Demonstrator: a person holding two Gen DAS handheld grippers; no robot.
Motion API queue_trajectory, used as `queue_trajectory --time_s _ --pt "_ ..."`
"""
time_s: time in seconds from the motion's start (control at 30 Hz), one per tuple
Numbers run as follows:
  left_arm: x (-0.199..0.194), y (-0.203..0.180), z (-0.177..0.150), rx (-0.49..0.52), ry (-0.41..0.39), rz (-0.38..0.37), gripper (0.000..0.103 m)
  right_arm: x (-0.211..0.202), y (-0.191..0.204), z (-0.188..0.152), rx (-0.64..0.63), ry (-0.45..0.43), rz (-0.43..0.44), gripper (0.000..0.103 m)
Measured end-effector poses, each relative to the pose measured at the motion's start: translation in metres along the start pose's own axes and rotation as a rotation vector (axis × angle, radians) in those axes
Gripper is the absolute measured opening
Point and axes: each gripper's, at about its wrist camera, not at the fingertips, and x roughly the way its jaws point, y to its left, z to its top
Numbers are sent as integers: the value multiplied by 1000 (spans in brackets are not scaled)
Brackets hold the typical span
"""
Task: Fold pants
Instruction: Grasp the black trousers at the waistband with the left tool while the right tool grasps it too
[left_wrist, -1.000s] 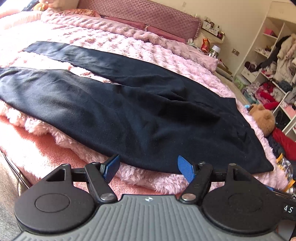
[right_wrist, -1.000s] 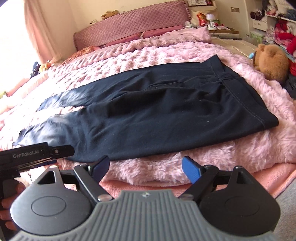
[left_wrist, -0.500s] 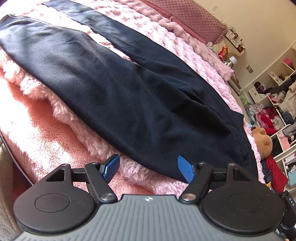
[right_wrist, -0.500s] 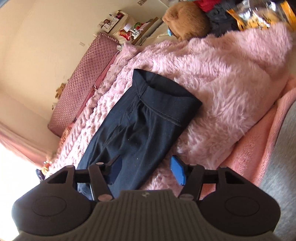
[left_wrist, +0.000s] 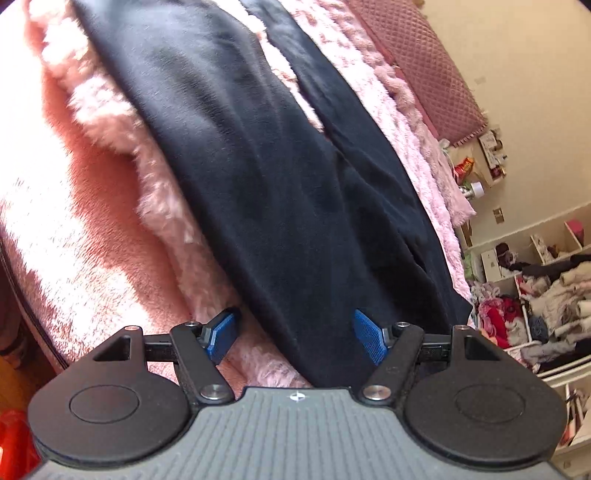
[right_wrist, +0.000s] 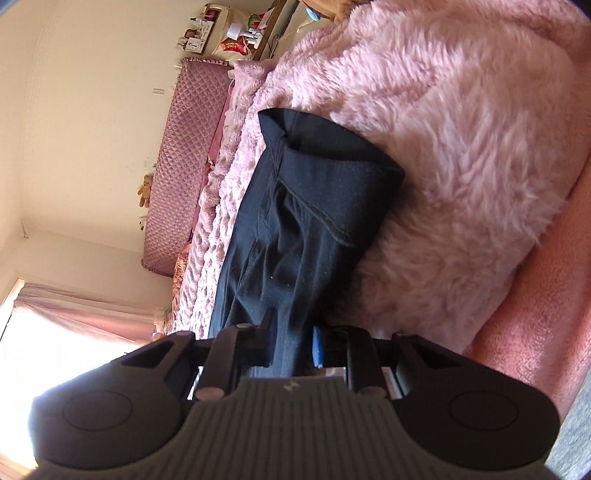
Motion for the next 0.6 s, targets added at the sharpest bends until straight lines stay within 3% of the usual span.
queue_trajectory --time_s 0.07,0.17,0.23,0.3,0.4,0.5,0.6 --pt "3 13 4 -85 0 -69 80 -4 -2 -2 -2 -4 -5 16" --pt "11 19 23 -112 -3 -186 79 -4 -3 -4 -3 14 5 17" --pt "13 24 29 -138 -17 -237 71 -2 -3 -6 -8 33 8 17" --pt "15 29 30 -181 -12 -237 59 -1 0 -7 -34 33 -6 17" --pt "19 36 32 -234 -13 -215 27 0 3 -4 -56 4 -18 17" --pt "21 33 39 -213 -45 -192 26 -3 1 1 -39 -43 3 17" --pt "28 24 49 -184 -39 -179 27 4 -3 8 -13 -10 1 17"
